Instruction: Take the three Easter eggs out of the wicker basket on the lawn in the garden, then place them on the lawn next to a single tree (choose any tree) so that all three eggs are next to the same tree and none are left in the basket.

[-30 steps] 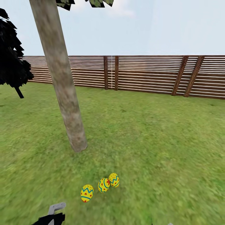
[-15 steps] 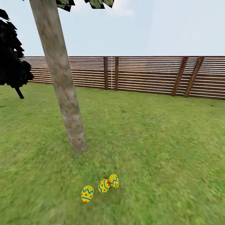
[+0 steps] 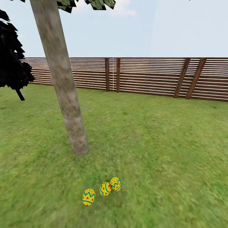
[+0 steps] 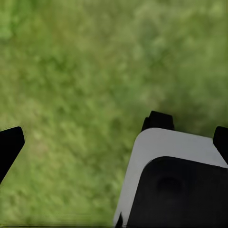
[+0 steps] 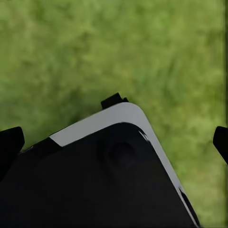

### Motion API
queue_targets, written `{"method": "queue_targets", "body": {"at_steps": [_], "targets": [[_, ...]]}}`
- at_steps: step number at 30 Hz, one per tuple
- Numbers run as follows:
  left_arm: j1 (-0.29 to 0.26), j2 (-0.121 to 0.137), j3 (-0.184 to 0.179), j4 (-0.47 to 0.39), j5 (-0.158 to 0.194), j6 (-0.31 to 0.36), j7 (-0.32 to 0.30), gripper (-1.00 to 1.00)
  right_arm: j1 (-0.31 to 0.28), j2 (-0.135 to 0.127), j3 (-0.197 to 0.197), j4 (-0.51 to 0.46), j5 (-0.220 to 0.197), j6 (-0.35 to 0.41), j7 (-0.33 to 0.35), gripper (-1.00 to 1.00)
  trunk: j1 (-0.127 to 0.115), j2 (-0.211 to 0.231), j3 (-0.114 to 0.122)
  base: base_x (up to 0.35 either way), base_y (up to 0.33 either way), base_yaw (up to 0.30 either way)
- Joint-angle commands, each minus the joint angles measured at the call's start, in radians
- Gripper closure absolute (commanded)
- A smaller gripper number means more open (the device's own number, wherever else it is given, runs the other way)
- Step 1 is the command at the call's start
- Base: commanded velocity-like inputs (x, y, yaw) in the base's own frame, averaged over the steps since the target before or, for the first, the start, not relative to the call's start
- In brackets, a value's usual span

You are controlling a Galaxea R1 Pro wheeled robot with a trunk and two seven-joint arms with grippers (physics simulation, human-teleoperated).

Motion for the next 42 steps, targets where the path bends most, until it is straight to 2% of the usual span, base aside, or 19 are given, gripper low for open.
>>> {"method": "queue_targets", "body": {"at_steps": [1,9,15,22,31,42], "targets": [[0.002,0.0,0.008,0.001,-0.011,-0.003,0.003,-1.0,-0.001,-0.001,0.0,0.002,-0.008,-0.005,0.0,-1.0,-0.004,0.007,0.002,0.0,0.0,0.0],[0.024,0.001,0.008,0.001,-0.01,-0.007,0.003,-1.0,-0.001,-0.029,-0.001,0.018,-0.009,-0.01,-0.002,-1.0,-0.035,0.063,0.027,0.0,0.0,0.0],[0.047,0.002,0.008,0.001,-0.01,-0.048,0.003,-1.0,0.0,-0.05,-0.003,0.023,-0.011,-0.01,-0.002,-1.0,-0.058,0.105,0.046,0.0,0.0,0.0],[0.075,0.003,0.008,0.001,-0.011,-0.059,0.003,-1.0,0.001,-0.043,-0.005,0.026,-0.014,-0.009,-0.001,-1.0,-0.084,0.154,0.068,0.0,0.0,0.0],[0.111,0.002,0.008,0.001,-0.01,-0.074,0.003,-1.0,0.001,-0.027,-0.007,0.164,-0.02,-0.01,0.0,-1.0,-0.119,0.217,0.096,0.0,0.0,0.0],[0.121,-0.003,0.006,0.001,-0.01,-0.082,0.003,-1.0,0.001,-0.028,-0.007,0.174,-0.015,-0.008,0.0,-1.0,-0.161,0.294,0.131,0.0,0.0,0.0]]}}
